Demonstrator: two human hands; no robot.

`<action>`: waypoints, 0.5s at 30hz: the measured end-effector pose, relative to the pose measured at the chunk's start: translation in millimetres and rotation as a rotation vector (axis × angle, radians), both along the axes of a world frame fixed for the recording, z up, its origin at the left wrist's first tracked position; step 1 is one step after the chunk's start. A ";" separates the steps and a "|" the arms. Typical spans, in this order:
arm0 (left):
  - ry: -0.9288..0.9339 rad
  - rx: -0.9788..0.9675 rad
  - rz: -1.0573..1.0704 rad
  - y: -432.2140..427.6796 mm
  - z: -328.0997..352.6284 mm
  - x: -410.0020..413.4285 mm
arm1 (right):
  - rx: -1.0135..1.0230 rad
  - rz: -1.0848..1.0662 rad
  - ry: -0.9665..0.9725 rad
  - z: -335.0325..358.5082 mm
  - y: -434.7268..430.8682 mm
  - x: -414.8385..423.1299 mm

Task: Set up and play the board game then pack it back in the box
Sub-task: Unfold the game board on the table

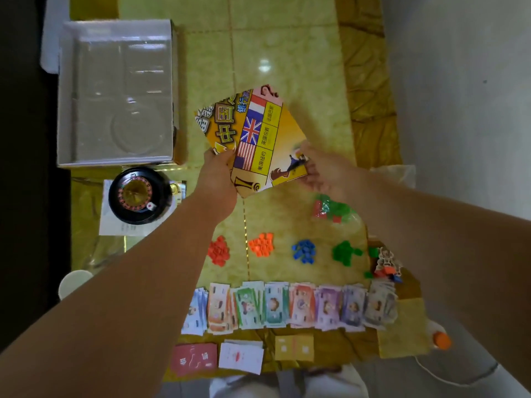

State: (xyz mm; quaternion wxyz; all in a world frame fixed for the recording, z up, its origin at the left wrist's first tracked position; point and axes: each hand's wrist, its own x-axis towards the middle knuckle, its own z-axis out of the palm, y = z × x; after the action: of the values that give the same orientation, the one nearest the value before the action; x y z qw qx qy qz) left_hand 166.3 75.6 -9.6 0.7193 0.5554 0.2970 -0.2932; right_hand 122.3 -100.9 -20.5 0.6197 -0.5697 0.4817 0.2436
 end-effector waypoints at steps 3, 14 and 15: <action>-0.020 0.131 -0.144 -14.4 4.5 -5.5 | -0.089 -0.096 -0.115 -5.3 -10.6 1.0; -0.063 0.729 -0.364 0.5 -25.1 -0.2 | -0.178 -0.074 -0.291 1.1 -23.5 5.2; -0.123 0.790 -0.379 1.4 -25.4 0.3 | -0.149 -0.081 -0.295 3.9 -24.3 6.1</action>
State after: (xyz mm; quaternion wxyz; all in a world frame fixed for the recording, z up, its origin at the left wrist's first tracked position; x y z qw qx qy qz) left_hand 166.6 77.0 -35.0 0.4017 0.8488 0.2358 -0.2502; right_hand 128.4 -125.2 -16.6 0.6491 -0.6238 0.4248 0.0956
